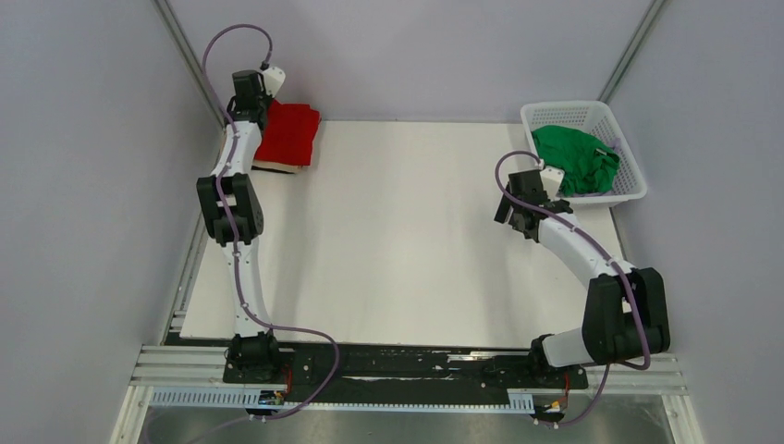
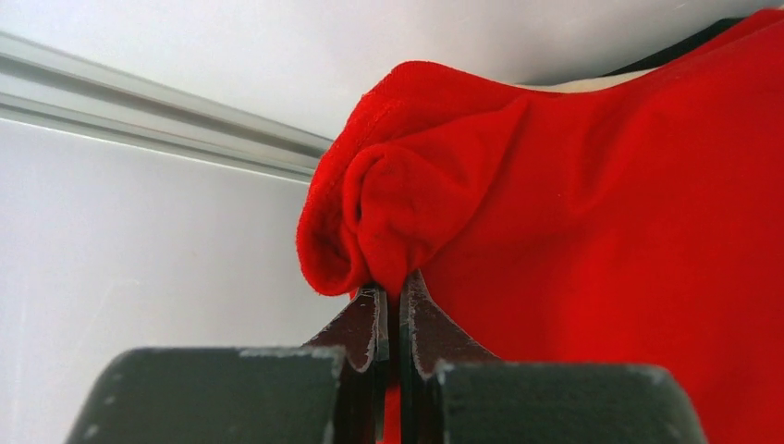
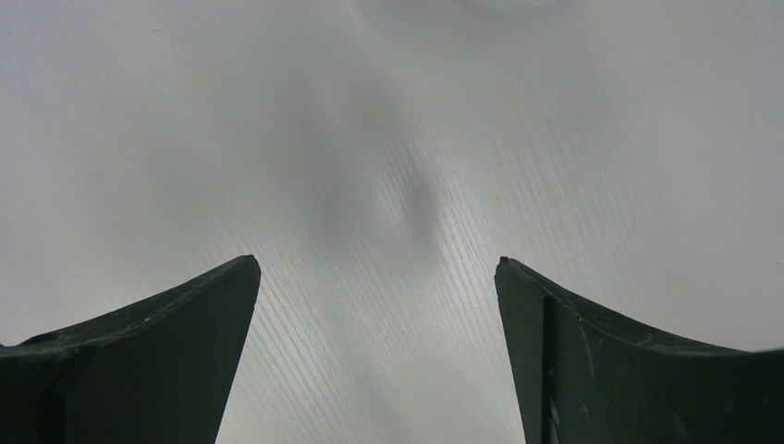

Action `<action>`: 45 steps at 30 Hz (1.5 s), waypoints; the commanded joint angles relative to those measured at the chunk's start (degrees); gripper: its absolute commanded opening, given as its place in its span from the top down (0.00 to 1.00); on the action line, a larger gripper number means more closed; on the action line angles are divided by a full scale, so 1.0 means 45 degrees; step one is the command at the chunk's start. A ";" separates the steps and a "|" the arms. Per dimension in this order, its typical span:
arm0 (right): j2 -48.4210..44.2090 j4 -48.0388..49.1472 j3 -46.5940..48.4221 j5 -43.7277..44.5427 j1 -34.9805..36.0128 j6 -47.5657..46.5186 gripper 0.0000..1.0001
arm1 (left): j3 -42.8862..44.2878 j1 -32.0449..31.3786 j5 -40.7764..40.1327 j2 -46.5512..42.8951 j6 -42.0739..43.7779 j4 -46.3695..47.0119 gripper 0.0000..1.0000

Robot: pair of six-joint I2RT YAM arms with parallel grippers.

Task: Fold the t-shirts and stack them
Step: Put the neatly folded tshirt into the corner of the board with the left arm

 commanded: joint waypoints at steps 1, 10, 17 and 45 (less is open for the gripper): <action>0.0224 -0.0413 0.0814 0.0452 -0.0050 0.0310 0.00 | 0.1051 0.0532 0.0405 0.0295 -0.0352 0.1204 1.00; 0.1138 -0.0788 0.1638 0.0315 -0.0028 0.0608 0.00 | 0.1368 0.1064 0.0312 0.1071 -0.0740 0.2625 1.00; 0.1286 -0.0888 0.1834 0.0094 -0.0038 0.0749 0.00 | 0.1046 0.1515 0.0735 0.0828 -0.0880 0.3415 0.91; -0.0739 -0.0254 0.0836 -0.0486 -0.0055 0.0878 0.00 | -0.4132 0.0672 0.2321 -0.3596 -0.8641 0.1813 0.00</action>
